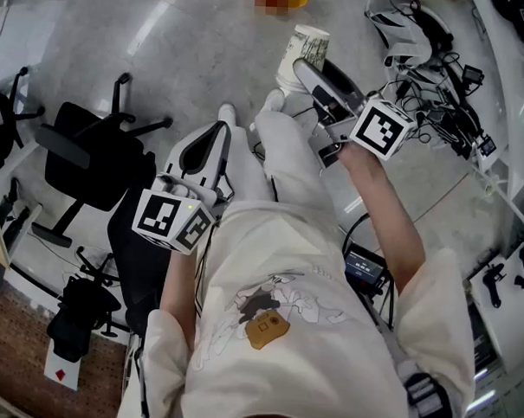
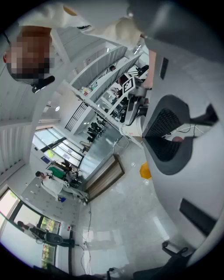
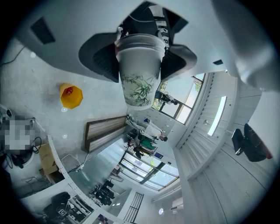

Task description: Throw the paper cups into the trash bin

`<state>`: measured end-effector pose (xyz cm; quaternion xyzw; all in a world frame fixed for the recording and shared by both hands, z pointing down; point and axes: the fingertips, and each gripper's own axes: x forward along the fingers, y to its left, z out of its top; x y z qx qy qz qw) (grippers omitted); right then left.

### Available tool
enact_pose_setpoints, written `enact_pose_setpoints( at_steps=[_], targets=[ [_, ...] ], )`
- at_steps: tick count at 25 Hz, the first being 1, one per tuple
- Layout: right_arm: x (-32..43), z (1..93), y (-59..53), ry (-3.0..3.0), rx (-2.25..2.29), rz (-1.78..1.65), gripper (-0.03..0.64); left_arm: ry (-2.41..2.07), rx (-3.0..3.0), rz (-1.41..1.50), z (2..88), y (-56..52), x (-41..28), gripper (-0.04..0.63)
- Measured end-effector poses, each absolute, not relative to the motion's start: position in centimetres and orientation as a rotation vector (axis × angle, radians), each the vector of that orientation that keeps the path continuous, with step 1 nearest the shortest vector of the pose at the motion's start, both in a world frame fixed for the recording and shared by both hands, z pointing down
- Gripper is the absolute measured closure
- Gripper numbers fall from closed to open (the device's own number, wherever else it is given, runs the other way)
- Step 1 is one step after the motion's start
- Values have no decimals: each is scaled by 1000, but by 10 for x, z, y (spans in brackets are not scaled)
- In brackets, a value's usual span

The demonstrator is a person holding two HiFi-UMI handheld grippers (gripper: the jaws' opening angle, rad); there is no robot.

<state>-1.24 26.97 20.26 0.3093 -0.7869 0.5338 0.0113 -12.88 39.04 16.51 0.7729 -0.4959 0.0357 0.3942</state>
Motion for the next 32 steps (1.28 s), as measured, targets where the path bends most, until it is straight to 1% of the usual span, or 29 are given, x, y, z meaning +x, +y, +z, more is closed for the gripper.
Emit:
enact_pose_setpoints(
  at_steps=[6,12,15,18,22,26,28,32],
  targets=[
    [21,135,396,-2477,1009,1815,311,-1179,2049,161,123,450,-94,589],
    [44,92,479,-2527,1033,1919,311,-1096,2100,228,97,513,-55,589],
    [64,75,494,-2585,995,1962,310,-1082,2125,231,89,524,-27,589],
    [74,60,510,-2645,969,1995,310,-1084,2138,227,82,539,-14,589],
    [90,38,520,-2737,947,1942,310,-1089,2165,230,73,557,1,589],
    [127,32,522,-2774,959,1892,310,-1111,2184,241,70,561,28,589],
    [139,34,518,-2765,985,1877,310,-1120,2192,239,68,555,34,589],
    [140,43,509,-2715,1006,1887,310,-1124,2196,225,65,538,30,589]
  ],
)
